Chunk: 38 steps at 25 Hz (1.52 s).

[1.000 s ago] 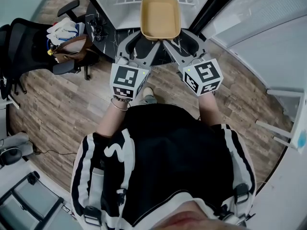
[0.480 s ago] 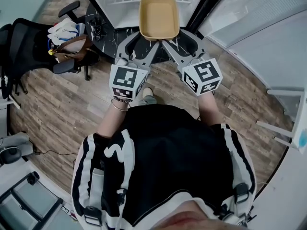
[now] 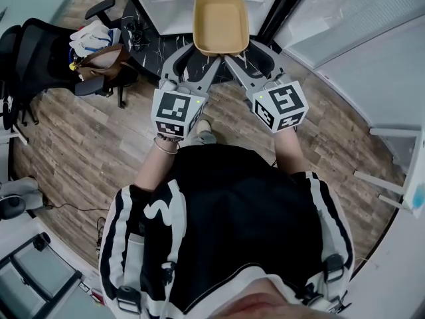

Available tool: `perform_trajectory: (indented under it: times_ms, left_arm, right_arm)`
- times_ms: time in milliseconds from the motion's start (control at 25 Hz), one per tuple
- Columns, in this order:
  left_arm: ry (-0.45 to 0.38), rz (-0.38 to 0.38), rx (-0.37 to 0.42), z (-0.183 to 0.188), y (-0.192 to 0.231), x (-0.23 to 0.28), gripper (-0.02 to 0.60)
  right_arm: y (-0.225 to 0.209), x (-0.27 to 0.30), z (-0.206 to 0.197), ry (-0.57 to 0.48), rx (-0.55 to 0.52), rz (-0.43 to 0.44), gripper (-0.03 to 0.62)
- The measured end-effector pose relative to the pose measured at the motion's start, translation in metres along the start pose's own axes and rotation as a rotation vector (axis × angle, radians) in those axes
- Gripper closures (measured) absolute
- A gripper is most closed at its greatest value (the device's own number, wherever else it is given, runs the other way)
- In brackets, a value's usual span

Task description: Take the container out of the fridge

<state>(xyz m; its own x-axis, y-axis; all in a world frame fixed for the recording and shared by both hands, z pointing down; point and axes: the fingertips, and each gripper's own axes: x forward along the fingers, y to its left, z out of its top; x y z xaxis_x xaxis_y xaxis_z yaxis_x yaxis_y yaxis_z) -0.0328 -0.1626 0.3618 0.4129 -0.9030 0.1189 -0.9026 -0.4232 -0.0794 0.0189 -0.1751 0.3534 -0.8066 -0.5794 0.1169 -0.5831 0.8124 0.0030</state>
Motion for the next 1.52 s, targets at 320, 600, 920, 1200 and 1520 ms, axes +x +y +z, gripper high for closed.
perform_trajectory:
  times_ms: [320, 600, 920, 1200, 1520]
  left_arm:
    - [0.01, 0.015, 0.001, -0.002, -0.012, -0.009, 0.353]
    - [-0.008, 0.029, 0.002, 0.0, -0.022, -0.018, 0.353]
    - [0.001, 0.044, 0.01, -0.003, -0.029, -0.032, 0.353]
    - [-0.002, 0.048, 0.006, -0.005, -0.035, -0.04, 0.353]
    - [0.006, 0.06, 0.003, -0.01, -0.045, -0.047, 0.353]
  right_arm:
    - [0.006, -0.012, -0.002, 0.001, -0.002, 0.018, 0.367]
    - [0.013, -0.024, -0.004, 0.001, -0.002, 0.03, 0.367]
    - [0.025, -0.033, -0.006, -0.002, -0.004, 0.04, 0.367]
    - [0.032, -0.04, -0.009, -0.001, -0.007, 0.044, 0.367]
    - [0.038, -0.049, -0.013, 0.003, -0.012, 0.054, 0.367]
